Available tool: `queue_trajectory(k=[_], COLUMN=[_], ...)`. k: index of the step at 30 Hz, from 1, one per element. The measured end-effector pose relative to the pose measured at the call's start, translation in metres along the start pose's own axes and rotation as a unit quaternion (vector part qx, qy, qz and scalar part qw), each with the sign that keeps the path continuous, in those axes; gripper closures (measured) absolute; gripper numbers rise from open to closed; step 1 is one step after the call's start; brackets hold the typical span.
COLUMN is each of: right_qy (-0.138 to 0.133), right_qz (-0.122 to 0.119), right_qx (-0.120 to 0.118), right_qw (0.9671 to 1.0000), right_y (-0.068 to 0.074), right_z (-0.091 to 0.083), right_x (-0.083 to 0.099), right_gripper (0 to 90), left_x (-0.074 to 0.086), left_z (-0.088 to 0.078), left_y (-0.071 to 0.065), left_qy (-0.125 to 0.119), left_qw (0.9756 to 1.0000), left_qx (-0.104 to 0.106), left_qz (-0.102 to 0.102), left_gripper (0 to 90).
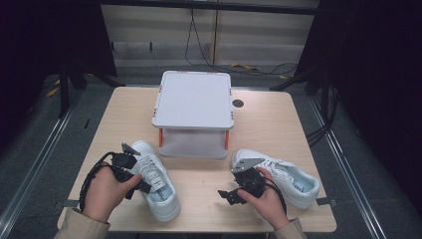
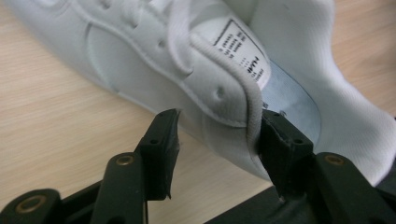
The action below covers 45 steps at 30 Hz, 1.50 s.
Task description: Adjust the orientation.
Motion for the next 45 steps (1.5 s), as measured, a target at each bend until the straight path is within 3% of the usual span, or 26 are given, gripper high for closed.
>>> queue_trajectory(k=[3,5,9,12,18,20,23,25,26,33,34,35,37,39,45], right_qy=[0.003,0.002,0.001,-0.001,0.0,-0.001,-0.003,-0.004,-0.005,0.008,0.008,0.003,0.002,0.001,0.005], right_qz=[0.001,0.002,0.002,0.003,0.01,0.012,0.01,0.01,0.011,0.006,0.006,0.005,0.007,0.001,0.002], right_qx=[0.001,0.001,0.0,0.0,-0.004,-0.006,-0.005,-0.006,-0.006,-0.015,-0.015,-0.018,-0.018,-0.018,-0.019], right_qw=[1.0,1.0,1.0,1.0,0.9999,0.9999,0.9999,0.9999,0.9999,0.9998,0.9998,0.9998,0.9998,0.9998,0.9998], right_y=[0.0,-0.001,-0.001,-0.002,-0.004,-0.004,-0.005,-0.005,-0.006,-0.008,-0.008,-0.008,-0.008,-0.008,-0.006], right_z=[0.0,0.001,0.001,0.0,0.003,0.003,0.004,0.004,0.005,0.008,0.008,0.007,0.007,0.009,0.013], right_x=[0.0,0.001,0.001,0.001,0.003,0.002,0.0,0.0,-0.002,-0.009,-0.009,-0.015,-0.016,-0.02,-0.019], right_gripper=[14.6,14.6,14.6,14.6,14.6,14.6,14.6,14.6,14.6,14.6,14.6,14.6,14.6,14.6,14.6], left_x=[0.0,-0.002,-0.003,-0.001,0.0,0.001,0.001,0.002,0.003,0.005,0.005,0.007,0.008,0.012,0.014], left_z=[-0.003,-0.007,-0.011,-0.014,-0.022,-0.025,-0.026,-0.025,-0.023,-0.011,-0.011,-0.006,-0.003,0.003,0.005], left_y=[0.003,0.006,0.014,0.022,0.044,0.053,0.061,0.062,0.063,0.07,0.07,0.071,0.073,0.076,0.069], left_qy=[0.002,0.004,0.003,-0.007,-0.04,-0.06,-0.067,-0.069,-0.067,-0.034,-0.034,-0.013,-0.001,0.012,0.022], left_qw=[1.0,0.9995,0.9992,0.9991,0.9964,0.9945,0.9933,0.9937,0.9949,0.9967,0.9967,0.9968,0.9966,0.9964,0.9953], left_qx=[-0.001,-0.031,-0.038,-0.036,-0.069,-0.078,-0.087,-0.081,-0.072,-0.07,-0.07,-0.077,-0.082,-0.083,-0.088], left_qz=[0.0,-0.002,-0.009,-0.021,-0.031,-0.036,-0.036,-0.037,-0.025,-0.02,-0.02,-0.013,-0.006,-0.001,0.033], left_gripper=[59.4,63.3,66.9,68.1,72.6,70.3,66.9,67.0,65.4,57.2,56.7,56.0,55.5,47.7,52.0])
Point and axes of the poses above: each handheld gripper's, and its own axes: z roughly forward along the jaws, x roughly out of its underside, y roughly to its left, the point moved 3 cm from there along z, roughly forward along the jaws, and after that the axes turned 9 degrees about -z, right-handed, at the moved point
